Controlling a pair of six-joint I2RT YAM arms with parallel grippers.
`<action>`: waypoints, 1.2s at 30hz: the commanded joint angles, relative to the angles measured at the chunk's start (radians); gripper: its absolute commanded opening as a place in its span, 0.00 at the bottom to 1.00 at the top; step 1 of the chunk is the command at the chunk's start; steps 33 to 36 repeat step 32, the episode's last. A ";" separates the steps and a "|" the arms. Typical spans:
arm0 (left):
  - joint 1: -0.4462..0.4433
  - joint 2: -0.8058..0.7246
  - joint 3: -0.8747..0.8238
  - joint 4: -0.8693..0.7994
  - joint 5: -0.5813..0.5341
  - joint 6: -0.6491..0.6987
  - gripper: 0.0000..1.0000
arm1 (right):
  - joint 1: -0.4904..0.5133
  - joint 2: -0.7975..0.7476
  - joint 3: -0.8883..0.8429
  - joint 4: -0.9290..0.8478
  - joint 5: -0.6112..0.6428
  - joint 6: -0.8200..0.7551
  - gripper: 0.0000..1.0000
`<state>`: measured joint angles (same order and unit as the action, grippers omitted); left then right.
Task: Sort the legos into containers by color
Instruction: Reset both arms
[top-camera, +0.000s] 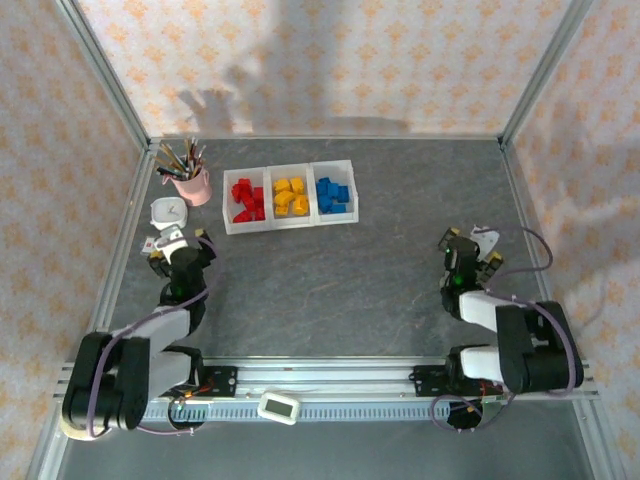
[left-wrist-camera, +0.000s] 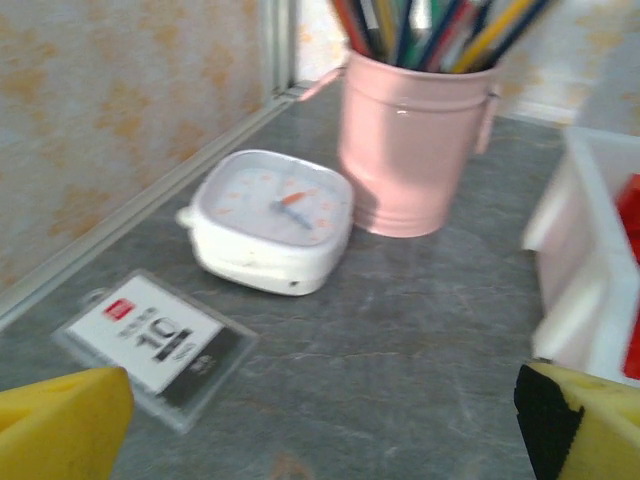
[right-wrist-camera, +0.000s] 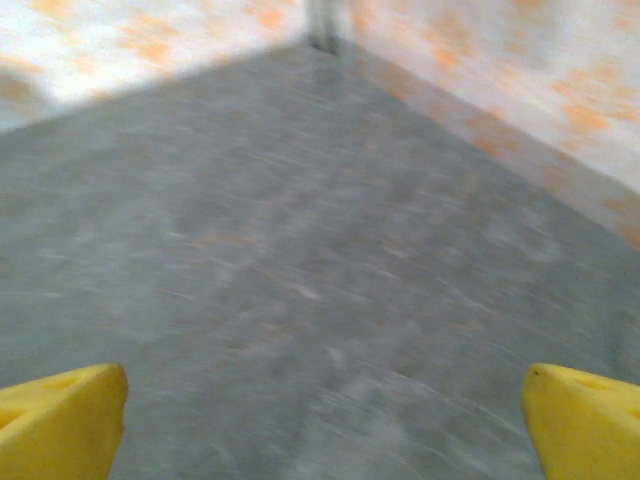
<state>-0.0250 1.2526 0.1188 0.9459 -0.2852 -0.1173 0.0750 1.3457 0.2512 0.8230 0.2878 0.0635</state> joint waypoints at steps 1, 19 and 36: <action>0.008 0.113 0.023 0.357 0.161 0.086 0.99 | -0.011 0.060 0.002 0.290 -0.197 -0.100 1.00; 0.011 0.283 0.081 0.406 0.101 0.070 1.00 | -0.032 0.171 -0.020 0.403 -0.255 -0.099 1.00; 0.011 0.282 0.087 0.390 0.127 0.080 1.00 | -0.034 0.171 -0.019 0.403 -0.265 -0.101 1.00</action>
